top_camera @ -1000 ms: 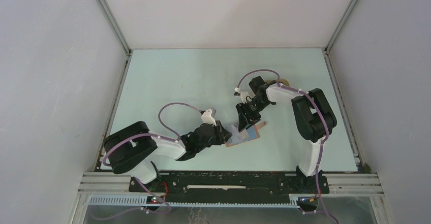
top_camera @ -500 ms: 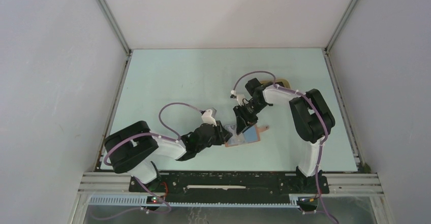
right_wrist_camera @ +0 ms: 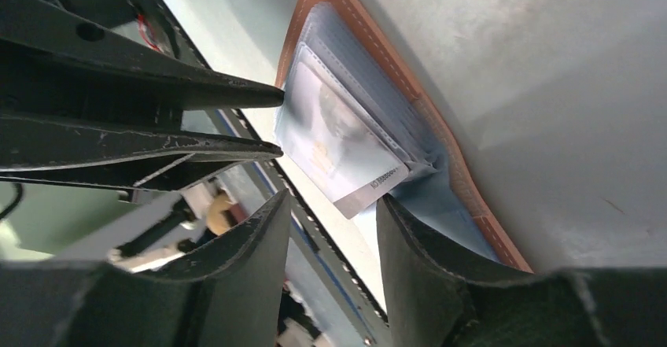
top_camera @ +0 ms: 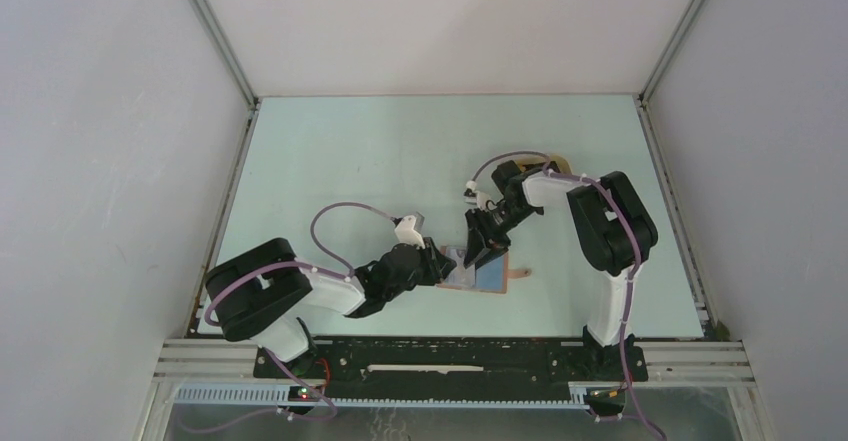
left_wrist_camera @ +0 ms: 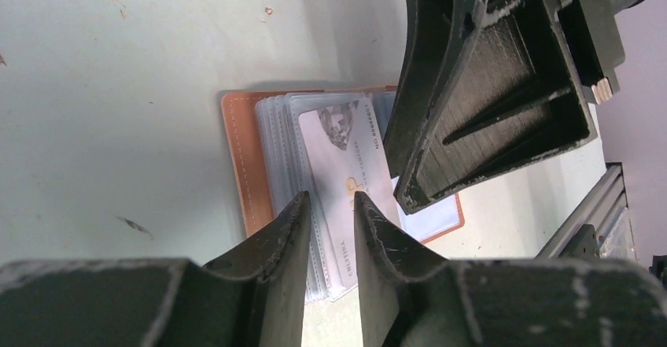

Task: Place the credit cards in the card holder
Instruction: Insert the credit card into the card holder.

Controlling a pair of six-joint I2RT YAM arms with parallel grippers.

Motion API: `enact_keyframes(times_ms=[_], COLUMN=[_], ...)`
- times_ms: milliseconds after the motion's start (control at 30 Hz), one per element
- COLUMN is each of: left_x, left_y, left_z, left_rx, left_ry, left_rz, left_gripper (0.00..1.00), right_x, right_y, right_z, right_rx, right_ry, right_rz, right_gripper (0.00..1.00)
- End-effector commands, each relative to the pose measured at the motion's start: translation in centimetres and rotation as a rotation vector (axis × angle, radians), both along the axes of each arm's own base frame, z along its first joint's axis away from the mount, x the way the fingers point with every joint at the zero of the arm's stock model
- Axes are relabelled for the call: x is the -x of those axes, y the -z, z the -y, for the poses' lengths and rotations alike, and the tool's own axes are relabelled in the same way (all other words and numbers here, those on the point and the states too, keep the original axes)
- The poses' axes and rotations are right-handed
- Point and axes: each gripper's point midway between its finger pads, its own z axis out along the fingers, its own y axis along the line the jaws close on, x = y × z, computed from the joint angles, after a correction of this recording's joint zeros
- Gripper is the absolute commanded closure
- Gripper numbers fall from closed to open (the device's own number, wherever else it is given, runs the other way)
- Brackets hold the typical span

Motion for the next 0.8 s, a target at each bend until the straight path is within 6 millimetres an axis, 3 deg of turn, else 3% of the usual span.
enact_keyframes(times_ms=[0,200,400,433,567,633,767], left_x=[0.2,0.4,0.4,0.5,0.4,0.4,0.5], left_y=[-0.8,-2.6,-2.1,-1.8,-1.2,-0.8,-0.3], left_z=[0.0,-0.9,-2.3,-2.5,-2.6,-2.9,-2.8], left_rx=[0.028,0.034,-0.028,-0.044,-0.08,-0.09,-0.097], left_ry=[0.02,0.012,-0.023,-0.025,-0.037,-0.051,-0.053], left_rz=[0.037,0.075,0.059,0.048,0.018,0.006,-0.013], left_gripper=[0.68,0.67,0.67,0.68,0.74,0.75,0.75], right_x=[-1.3,-2.7,-3.4,-3.6,-3.8,-3.4,-3.2], right_y=[-2.7,-2.8,-4.2,-4.7,-5.0,-3.9,-1.2], right_z=[-1.4,-0.1,1.6,1.8,2.4,2.6,3.4], right_rx=[-0.133,-0.056,-0.017,-0.011,0.032,0.072,0.156], right_ry=[0.11,0.06,-0.001,-0.009,-0.016,0.003,0.052], right_rz=[-0.048,0.105,0.249,0.288,0.363,0.325,0.26], right_gripper=[0.45,0.39,0.43,0.47,0.77,0.88,1.0])
